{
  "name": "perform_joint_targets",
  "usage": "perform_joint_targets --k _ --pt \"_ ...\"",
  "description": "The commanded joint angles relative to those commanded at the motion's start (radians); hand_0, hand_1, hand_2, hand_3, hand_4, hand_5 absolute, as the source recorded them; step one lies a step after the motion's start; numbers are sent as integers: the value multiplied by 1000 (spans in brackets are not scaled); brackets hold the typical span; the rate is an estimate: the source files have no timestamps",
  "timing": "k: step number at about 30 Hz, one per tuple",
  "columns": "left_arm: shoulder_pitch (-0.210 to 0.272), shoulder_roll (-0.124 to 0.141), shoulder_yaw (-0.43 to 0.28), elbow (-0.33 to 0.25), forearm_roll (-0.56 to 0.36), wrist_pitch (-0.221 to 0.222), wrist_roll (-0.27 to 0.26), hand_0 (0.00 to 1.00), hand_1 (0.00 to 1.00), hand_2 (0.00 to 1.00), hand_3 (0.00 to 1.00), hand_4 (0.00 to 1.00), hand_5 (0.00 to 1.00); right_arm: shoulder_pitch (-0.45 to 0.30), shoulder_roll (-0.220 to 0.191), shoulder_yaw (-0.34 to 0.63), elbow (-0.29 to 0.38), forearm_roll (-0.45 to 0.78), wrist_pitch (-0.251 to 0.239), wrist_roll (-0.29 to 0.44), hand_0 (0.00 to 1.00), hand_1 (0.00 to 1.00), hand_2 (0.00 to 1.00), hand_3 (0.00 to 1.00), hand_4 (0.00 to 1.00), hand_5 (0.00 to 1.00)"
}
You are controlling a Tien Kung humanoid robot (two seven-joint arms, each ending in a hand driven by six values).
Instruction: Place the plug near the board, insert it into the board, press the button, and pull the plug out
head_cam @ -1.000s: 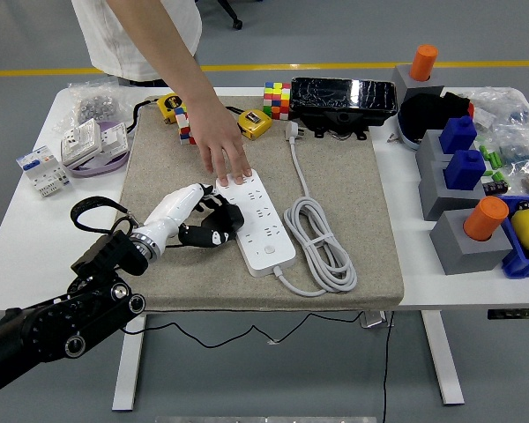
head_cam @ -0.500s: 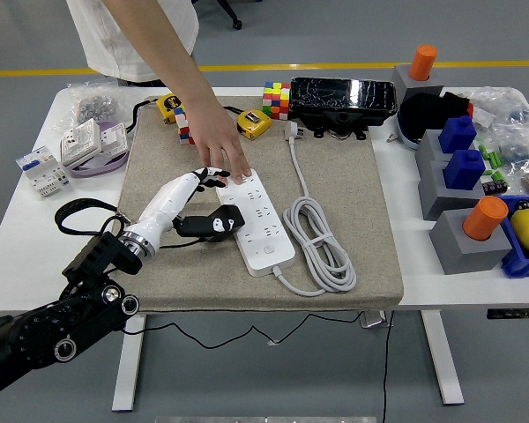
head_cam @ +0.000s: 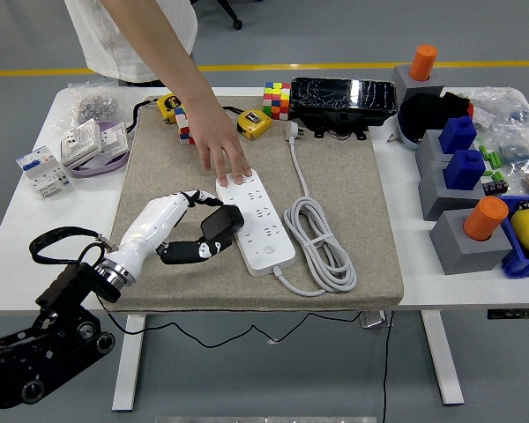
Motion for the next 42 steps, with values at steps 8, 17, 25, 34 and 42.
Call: perform_joint_targets --k 8,17,25,34,42 --pt "-15 -12 21 10 -6 -20 19 708 758 722 665 826 408 0 -3 0 3 0 -1 0 537 626 612 550 886 412" --pt "-42 -32 39 18 -14 -24 20 704 752 717 656 817 404 0 -1 -2 3 1 -1 0 537 626 613 550 886 412" --pt "-83 -63 67 43 -32 -29 26 701 749 714 653 816 401 -1 -3 -2 2 3 -1 0 538 626 612 550 886 413" --pt "-117 -102 83 85 -43 -39 44 701 743 708 649 812 397 1 -4 -8 4 6 0 0 537 626 613 549 886 412" --pt "-125 -116 52 111 -38 -45 61 701 739 708 650 812 396 4 -9 -11 3 7 0 0 537 626 614 551 886 412"
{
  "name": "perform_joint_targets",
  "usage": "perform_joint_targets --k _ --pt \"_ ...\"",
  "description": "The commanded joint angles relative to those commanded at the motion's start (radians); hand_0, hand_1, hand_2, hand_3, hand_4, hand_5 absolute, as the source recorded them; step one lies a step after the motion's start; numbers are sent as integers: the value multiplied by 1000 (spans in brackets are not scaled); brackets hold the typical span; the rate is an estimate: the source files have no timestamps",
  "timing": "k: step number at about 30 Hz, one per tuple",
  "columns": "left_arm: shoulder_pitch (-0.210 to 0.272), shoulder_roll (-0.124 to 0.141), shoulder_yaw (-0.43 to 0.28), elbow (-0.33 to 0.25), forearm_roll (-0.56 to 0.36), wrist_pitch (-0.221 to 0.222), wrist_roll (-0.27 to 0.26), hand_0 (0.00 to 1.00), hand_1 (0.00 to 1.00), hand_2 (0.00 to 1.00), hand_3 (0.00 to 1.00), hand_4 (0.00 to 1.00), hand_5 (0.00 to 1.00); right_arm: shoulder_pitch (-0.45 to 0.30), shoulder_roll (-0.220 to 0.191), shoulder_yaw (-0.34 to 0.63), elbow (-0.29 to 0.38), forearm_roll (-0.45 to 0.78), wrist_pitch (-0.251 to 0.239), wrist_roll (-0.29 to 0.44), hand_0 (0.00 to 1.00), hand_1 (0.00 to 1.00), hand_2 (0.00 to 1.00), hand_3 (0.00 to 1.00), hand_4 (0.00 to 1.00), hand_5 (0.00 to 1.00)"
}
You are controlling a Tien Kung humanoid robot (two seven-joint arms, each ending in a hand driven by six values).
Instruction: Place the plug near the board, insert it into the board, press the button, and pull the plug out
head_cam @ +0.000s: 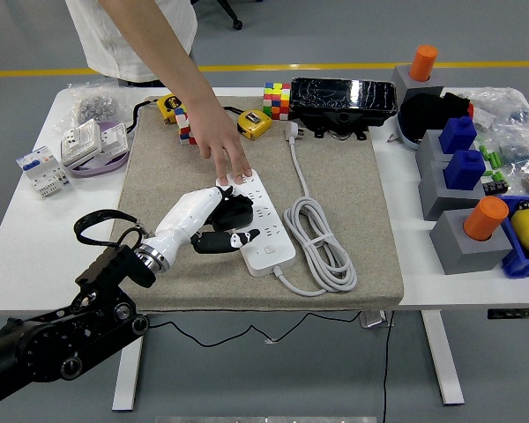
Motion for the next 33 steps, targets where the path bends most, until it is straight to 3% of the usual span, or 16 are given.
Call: perform_joint_targets --k 7,13,14,15,19,20,24,25,26,29,33 --pt "6 10 -6 -22 -9 10 -24 698 733 703 646 811 398 -2 -2 1 0 -1 0 0 537 626 613 550 886 413" --pt "27 37 -9 -132 -46 16 -70 686 721 699 642 812 398 -4 -2 0 2 -3 0 0 537 625 613 549 886 413" --pt "28 41 -7 -150 -54 6 -71 410 503 561 634 812 389 -5 -2 0 2 -3 0 0 537 626 613 549 885 414" --pt "28 45 -6 -165 -61 -5 -69 410 503 561 634 812 389 -5 -2 1 2 -3 0 0 537 626 613 549 885 414" --pt "22 57 -1 -232 -86 -121 2 410 503 561 634 812 389 -7 -2 4 2 -4 1 -1 537 626 613 549 885 414" --pt "21 57 -1 -240 -82 -150 28 216 245 385 670 805 264 -7 -2 5 3 -5 1 -1 537 626 613 550 886 413" --pt "25 55 -7 -261 -63 -263 138 216 245 385 670 805 264 -7 -2 7 6 -7 0 -1 537 626 613 550 886 413" --pt "25 55 -7 -265 -57 -282 159 216 245 385 670 805 264 -8 -2 8 7 -7 0 -1 537 626 613 550 886 413" --pt "26 55 -7 -268 -51 -298 178 78 80 160 899 821 215 -8 -1 8 8 -7 0 -1 537 626 613 549 886 413" --pt "27 58 -8 -281 -29 -348 242 78 80 160 899 821 215 -10 -1 10 8 -8 0 -1 537 626 613 549 886 413" --pt "28 62 -12 -283 -21 -373 275 61 77 143 920 808 216 -12 -2 9 6 -7 1 -2 537 626 613 550 886 412"
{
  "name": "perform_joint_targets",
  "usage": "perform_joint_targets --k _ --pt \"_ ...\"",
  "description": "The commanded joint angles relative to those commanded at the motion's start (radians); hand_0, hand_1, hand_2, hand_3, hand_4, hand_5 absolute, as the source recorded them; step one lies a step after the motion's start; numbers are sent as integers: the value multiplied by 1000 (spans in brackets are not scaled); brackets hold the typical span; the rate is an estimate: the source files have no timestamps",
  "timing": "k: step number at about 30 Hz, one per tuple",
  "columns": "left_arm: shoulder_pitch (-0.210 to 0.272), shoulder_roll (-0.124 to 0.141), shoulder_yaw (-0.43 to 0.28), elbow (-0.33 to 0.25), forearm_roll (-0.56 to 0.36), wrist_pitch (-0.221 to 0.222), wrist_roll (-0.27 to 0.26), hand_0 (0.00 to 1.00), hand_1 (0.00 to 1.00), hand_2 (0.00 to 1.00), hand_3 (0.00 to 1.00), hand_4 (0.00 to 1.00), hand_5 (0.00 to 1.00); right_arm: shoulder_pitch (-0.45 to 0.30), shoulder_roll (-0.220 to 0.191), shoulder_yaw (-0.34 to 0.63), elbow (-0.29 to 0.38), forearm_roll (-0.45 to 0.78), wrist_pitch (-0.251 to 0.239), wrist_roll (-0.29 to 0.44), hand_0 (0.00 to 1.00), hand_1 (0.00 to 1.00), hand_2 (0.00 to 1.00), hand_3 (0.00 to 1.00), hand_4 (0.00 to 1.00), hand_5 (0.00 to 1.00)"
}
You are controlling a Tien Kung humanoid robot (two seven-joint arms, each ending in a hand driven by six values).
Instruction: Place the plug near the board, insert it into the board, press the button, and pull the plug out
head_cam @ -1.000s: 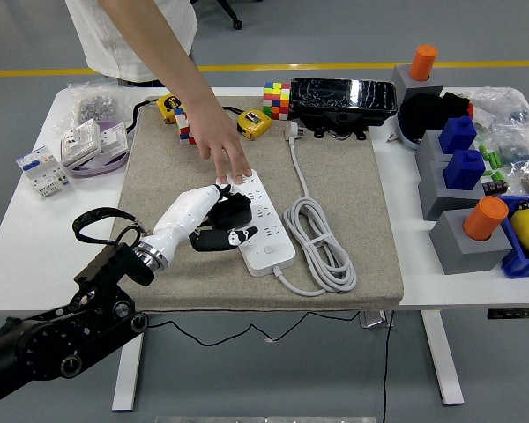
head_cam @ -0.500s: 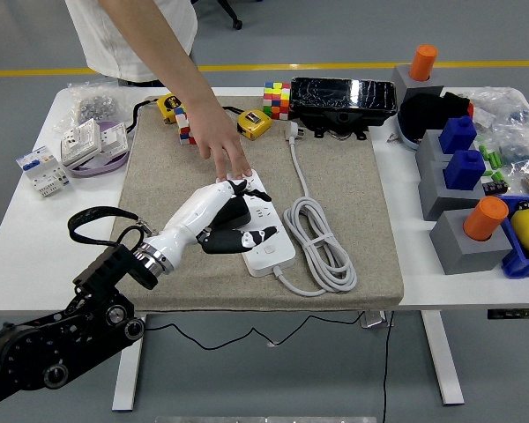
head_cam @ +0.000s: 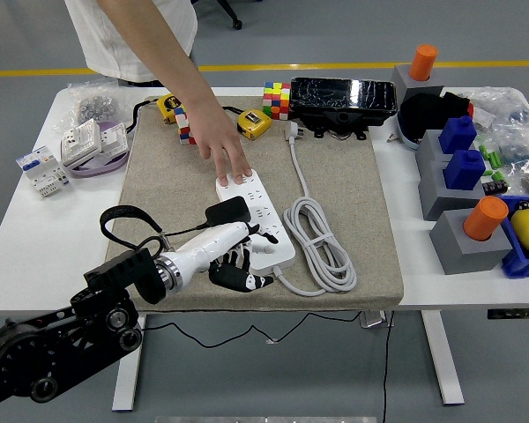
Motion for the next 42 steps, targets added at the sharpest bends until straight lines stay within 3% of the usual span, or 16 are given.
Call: perform_joint_targets --k 15,16,17,34,38,40,41,42 --pt "-5 -1 14 24 -17 -61 32 57 75 139 858 803 251 0 1 6 2 -1 0 0 537 625 613 550 886 412" --pt "-5 -1 15 25 -17 -63 31 57 75 139 858 803 251 0 1 6 2 -1 0 0 537 625 613 550 886 412" --pt "-5 -1 15 27 -18 -62 29 58 75 137 798 804 228 0 0 5 2 -1 0 0 537 625 613 549 886 413" --pt "-12 -6 30 62 -10 -69 48 59 73 136 787 791 212 0 0 5 3 -1 0 0 537 626 613 549 885 412" --pt "-1 -5 10 45 -31 -36 -2 59 73 137 767 789 211 -2 0 9 4 -2 0 1 537 625 613 549 886 413" --pt "1 -6 -4 44 -83 17 -74 59 73 137 767 789 211 -3 -1 9 2 -2 0 0 537 625 613 549 886 413" --pt "1 -6 -7 46 -108 36 -112 94 62 151 622 780 203 -3 -1 9 2 -2 0 0 537 625 613 549 886 413" --pt "1 -7 -11 50 -137 52 -148 94 62 151 622 780 203 -3 -1 9 1 -3 0 0 537 625 613 549 886 413"
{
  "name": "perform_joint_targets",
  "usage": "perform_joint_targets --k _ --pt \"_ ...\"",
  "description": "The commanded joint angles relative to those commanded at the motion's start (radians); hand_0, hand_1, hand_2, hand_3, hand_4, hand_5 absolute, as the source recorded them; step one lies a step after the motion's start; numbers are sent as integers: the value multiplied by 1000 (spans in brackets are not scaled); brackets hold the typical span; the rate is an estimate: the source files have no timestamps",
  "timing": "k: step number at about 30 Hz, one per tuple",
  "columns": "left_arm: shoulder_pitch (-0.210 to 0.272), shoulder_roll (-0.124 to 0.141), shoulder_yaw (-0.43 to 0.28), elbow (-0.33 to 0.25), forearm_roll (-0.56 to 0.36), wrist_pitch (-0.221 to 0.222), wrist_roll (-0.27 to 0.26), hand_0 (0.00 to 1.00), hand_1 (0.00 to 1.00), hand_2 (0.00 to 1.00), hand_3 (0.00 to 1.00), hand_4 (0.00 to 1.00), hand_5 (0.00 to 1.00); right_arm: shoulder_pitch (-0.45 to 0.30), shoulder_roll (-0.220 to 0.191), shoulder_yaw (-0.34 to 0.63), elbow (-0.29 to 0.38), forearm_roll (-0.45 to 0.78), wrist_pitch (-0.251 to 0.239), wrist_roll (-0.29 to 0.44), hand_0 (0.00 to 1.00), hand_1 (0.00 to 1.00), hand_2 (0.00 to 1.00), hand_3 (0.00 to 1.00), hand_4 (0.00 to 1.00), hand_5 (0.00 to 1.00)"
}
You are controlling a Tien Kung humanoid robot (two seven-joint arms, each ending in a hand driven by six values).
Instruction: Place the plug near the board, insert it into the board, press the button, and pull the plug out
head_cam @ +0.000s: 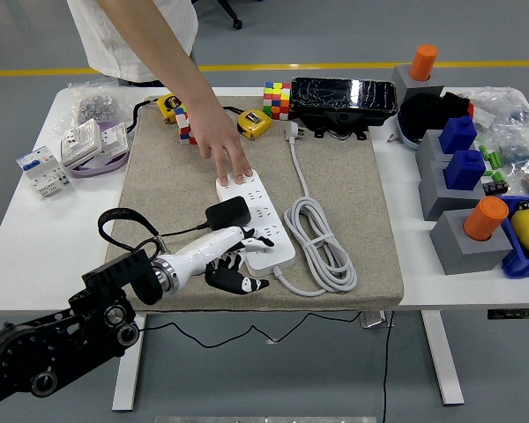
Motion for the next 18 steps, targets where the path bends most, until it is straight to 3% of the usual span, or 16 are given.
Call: perform_joint_targets --k 4,5,7,11,18 --pt "-3 -2 -10 36 -89 84 -127 94 62 151 622 780 203 2 0 0 1 0 0 0 537 625 613 549 886 413" --pt "-3 -2 -11 45 -112 104 -153 145 112 209 593 780 210 2 1 0 2 0 0 0 537 625 613 549 886 413" --pt "-1 -3 -12 63 -156 127 -191 145 112 209 593 780 210 3 1 -1 3 0 0 1 537 625 613 549 886 413" --pt "6 -5 -14 92 -205 157 -227 162 131 235 588 780 220 3 3 -3 2 1 0 1 537 626 612 549 886 413" --pt "11 -3 -20 90 -200 164 -229 167 137 241 590 777 223 1 2 -6 1 1 1 0 537 626 613 549 885 413"
